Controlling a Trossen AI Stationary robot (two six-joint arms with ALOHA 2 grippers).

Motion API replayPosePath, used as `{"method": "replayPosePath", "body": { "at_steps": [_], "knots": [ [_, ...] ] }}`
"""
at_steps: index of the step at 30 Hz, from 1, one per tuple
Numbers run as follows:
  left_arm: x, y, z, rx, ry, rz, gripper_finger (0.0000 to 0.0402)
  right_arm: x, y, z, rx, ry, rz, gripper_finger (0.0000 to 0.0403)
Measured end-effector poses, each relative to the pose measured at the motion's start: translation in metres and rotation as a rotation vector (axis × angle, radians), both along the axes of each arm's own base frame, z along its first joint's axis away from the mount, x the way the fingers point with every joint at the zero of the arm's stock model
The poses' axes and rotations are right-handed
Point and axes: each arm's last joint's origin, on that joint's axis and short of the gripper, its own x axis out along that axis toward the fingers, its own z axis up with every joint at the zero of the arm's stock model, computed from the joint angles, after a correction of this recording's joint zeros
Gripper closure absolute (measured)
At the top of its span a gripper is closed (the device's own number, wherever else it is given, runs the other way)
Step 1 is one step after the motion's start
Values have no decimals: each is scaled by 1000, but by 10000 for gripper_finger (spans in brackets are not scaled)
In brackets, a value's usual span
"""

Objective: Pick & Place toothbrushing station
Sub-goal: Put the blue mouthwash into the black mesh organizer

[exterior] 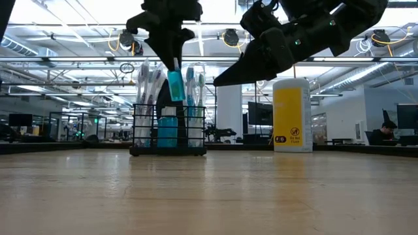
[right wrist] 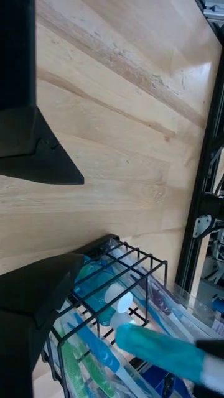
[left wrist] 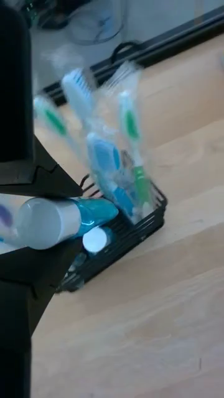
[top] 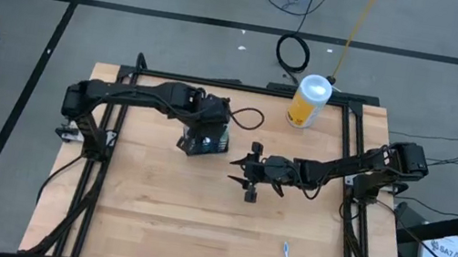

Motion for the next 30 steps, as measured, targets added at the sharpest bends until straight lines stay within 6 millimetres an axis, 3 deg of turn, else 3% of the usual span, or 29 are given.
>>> {"method": "replayPosePath", "body": {
  "at_steps": [13,30],
  "knots": [
    [-1,-2,1,97,76,-360,300,0,0,0,-39,2,15,215],
    [13,9,-26,121,187,-453,300,0,0,1,-55,-3,22,215]
  ]
}}
